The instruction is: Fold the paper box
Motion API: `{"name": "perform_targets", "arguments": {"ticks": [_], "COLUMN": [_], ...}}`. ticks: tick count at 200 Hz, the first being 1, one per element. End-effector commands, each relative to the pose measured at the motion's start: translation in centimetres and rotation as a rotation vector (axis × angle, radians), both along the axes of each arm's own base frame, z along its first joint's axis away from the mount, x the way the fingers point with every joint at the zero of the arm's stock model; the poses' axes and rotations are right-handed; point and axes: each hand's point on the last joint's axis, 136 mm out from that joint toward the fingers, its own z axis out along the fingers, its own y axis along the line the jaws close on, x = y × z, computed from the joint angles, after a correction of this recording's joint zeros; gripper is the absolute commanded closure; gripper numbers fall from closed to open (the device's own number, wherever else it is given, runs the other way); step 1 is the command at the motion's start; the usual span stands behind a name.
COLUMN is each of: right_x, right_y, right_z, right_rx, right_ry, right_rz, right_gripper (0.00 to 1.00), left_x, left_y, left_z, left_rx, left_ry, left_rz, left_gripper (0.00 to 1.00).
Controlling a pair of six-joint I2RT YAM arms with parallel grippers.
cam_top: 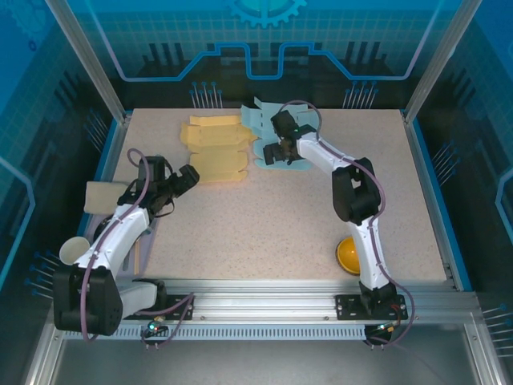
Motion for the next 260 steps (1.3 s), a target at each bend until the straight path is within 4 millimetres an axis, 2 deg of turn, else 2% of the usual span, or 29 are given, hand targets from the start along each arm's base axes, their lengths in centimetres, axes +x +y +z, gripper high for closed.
{"name": "perform_targets", "arguments": {"ticks": [1,56,88,107,112,165,208,233,260], "right_x": [-0.7,-2.0,-3.2,-4.5,-4.7,-9.9,-16.2,-19.1,-20.1], "right_y": [0.7,-0.3,-1.9,-3.0,-3.1,-5.5,-7.0,-7.6,-7.8], "right_z": [-1.3,-3.7,-4.7,-5.1,-4.0,-2.8,-3.4,-3.2,-1.5], "right_rx": [0.005,-0.022,-0.031,-0.035,-0.022,0.029,0.042,0.057,0.081], "right_ry": [0.057,0.142,0.186,0.211,0.193,0.211,0.266,0.271,0.226], "right_rz": [-0.009,-0.039,-0.081,-0.106,-0.110,-0.157,-0.158,-0.150,-0.131], "right_gripper": [0.00,0.00,0.00,0.00,0.00,0.00,0.00,0.00,0.00], "left_x": [0.0,-0.2,-0.4,-0.6,-0.7,-1.2,-1.4,0.0,2.6], "left_y": [-1.1,-1.7,-2.1,-2.3,-2.4,-4.0,-6.6,-8.2,-10.2], "left_z": [0.6,0.5,0.7,0.9,0.9,1.3,1.8,2.2,1.6], "left_rx": [-0.043,-0.053,-0.054,-0.055,-0.055,-0.058,-0.058,-0.053,-0.059], "left_ry": [-0.002,0.011,0.014,0.015,0.017,0.030,0.029,0.025,0.043], "left_rz": [-0.018,-0.030,-0.039,-0.046,-0.050,-0.093,-0.164,-0.213,-0.275], "left_gripper": [0.01,0.01,0.01,0.01,0.01,0.01,0.01,0.01,0.04]}}
